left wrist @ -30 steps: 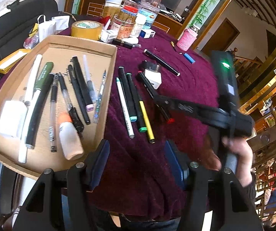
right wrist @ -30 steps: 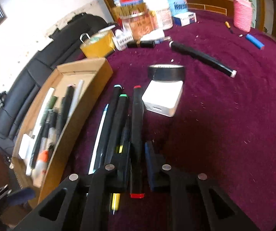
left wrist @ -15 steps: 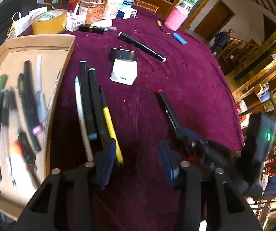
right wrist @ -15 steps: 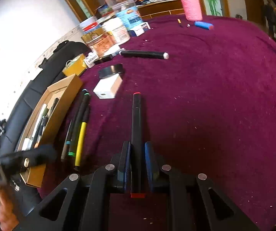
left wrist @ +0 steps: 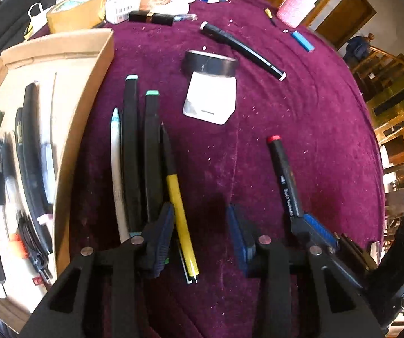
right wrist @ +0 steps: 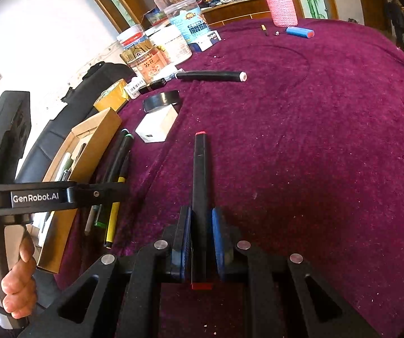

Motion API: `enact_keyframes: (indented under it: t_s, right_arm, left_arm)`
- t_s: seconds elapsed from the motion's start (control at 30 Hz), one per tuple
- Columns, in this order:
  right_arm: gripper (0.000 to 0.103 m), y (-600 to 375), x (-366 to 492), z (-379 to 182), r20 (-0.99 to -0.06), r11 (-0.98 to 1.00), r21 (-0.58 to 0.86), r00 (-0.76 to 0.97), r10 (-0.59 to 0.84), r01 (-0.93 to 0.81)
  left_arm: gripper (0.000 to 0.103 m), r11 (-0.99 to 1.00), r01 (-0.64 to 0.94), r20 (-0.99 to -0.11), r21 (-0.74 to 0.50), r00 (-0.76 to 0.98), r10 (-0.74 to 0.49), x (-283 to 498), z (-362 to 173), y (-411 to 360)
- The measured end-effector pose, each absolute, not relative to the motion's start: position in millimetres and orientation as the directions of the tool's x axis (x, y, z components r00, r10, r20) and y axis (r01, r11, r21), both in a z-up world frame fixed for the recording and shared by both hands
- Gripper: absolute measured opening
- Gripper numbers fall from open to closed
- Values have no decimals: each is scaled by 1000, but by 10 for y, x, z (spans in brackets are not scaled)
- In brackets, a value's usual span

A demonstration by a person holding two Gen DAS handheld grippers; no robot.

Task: Organize rigid objects
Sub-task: 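Grasp the red-capped black marker with the right tool while the left tool grasps the yellow pen, then carry the red-capped marker and yellow pen into the tray and open both tools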

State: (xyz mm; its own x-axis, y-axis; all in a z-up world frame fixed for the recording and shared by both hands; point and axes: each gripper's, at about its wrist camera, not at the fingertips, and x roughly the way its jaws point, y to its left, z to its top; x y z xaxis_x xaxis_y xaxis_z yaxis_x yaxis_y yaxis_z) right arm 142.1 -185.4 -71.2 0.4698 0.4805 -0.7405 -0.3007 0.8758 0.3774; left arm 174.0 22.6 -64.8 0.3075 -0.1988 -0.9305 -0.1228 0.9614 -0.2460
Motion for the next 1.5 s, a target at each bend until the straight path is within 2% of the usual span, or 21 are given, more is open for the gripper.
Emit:
enact_keyframes:
  t_s: [0.1, 0.17, 0.23, 0.37, 0.7, 0.77, 0.9, 0.97, 1.03, 1.13, 1.27, 1.5]
  right_arm:
    - [16, -1855, 1415, -715, -740, 876, 378, 470, 481, -301]
    - [16, -1852, 1416, -716, -743, 876, 376, 467, 480, -303]
    - [16, -1844, 1415, -713, -745, 877, 372, 466, 477, -304]
    - [17, -1809, 1420, -720, -755, 882, 355, 462, 466, -309]
    - [18, -1654, 1411, -696, -792, 914, 252, 476, 383, -317]
    - [23, -1626, 1461, -683, -801, 914, 261, 458, 385, -311]
    - [24, -1552, 1559, -689, -809, 916, 267, 447, 382, -300]
    - [23, -1507, 1565, -687, -812, 923, 247, 456, 363, -295]
    - [17, -1481, 1556, -686, -816, 936, 214, 475, 329, -280]
    - [16, -1483, 1542, -667, -814, 945, 218, 489, 313, -243]
    - [16, -1373, 1381, -442, -768, 925, 283, 517, 378, -256]
    - [17, -642, 1118, 17, -678, 817, 376, 471, 564, -438]
  left_arm:
    - [32, 969, -125, -939, -215, 299, -170, 1769, -721, 208]
    - [14, 977, -136, -944, -166, 309, -117, 1769, -718, 196]
    - [10, 978, -146, -943, -149, 318, -96, 1751, -722, 210]
    - [8, 976, -135, -936, -168, 331, -115, 1702, -719, 261]
    - [8, 937, -39, -872, -348, 380, -308, 1251, -515, 275]
    - [8, 926, -43, -859, -375, 391, -330, 1140, -460, 345]
    - [8, 906, -53, -827, -420, 434, -357, 906, -333, 533]
    - [8, 900, -69, -816, -431, 455, -356, 789, -280, 649]
    - [8, 890, -82, -802, -448, 477, -360, 706, -227, 789]
    - [8, 877, -109, -784, -468, 510, -354, 564, -142, 1053]
    - [8, 862, -149, -766, -485, 549, -336, 448, -57, 1398]
    - [8, 833, -253, -767, -491, 579, -276, 407, -90, 1999]
